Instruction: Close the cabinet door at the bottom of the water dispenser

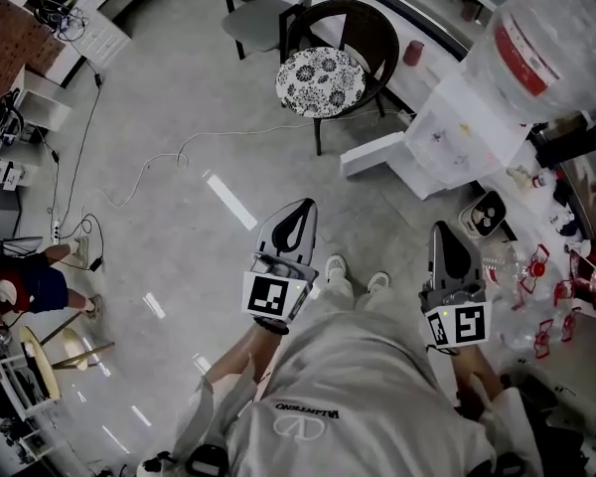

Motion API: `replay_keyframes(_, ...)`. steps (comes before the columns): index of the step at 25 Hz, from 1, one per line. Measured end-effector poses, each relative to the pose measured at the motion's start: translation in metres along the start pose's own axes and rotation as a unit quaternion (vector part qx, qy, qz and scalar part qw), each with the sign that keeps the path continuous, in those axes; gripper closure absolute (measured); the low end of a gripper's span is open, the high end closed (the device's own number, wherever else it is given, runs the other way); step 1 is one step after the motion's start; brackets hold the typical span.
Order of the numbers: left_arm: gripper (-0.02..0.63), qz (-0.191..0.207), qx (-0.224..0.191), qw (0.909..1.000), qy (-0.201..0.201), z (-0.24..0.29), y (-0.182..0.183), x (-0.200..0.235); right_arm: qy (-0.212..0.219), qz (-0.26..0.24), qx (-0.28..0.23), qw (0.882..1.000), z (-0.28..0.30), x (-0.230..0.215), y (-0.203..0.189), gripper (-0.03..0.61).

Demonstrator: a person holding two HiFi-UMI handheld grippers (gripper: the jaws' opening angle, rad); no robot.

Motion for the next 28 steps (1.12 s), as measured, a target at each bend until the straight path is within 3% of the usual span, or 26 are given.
replay_keyframes(5, 0.606, 0.014, 0.006, 0.9998, -0.016, 0.02, -0.017, 0.003, 0.007, -0.007, 0.006, 1.0, 0.014, -0.008, -0.018, 0.561)
replay_keyframes(11, 0.606, 0.02, 0.001, 0.9992, -0.036, 0.047, -0.062, 0.023, 0.022, -0.016, -0.011, 1.0, 0.046, -0.002, -0.075, 0.561)
replay_keyframes(15, 0.606, 0.027, 0.011, 0.9981, -0.055, 0.084, -0.145, 0.047, 0.037, -0.012, -0.029, 0.999, 0.082, 0.011, -0.153, 0.561)
replay_keyframes(20, 0.606, 0.038, 0.011, 0.9967, -0.071, 0.131, -0.274, 0.096, 0.058, 0.003, -0.037, 0.998, 0.134, 0.038, -0.298, 0.561)
replay_keyframes(24, 0.606, 0.061, 0.008, 0.9954, -0.073, 0.159, -0.369, 0.141, 0.077, 0.013, -0.041, 0.996, 0.181, 0.065, -0.405, 0.561)
replay_keyframes(28, 0.606, 0.072, -0.002, 0.9956, -0.059, 0.184, -0.447, 0.178, 0.069, 0.019, -0.052, 0.996, 0.226, 0.082, -0.486, 0.561)
Point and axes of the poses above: the fingertips, and each gripper's own axes: z forward along the fingers, x to its left, y out of its top, the point moved 6 cm from there along -z, backward along the fingers, and after that the axes turned 15 degrees about -z, right-handed, at the moved point
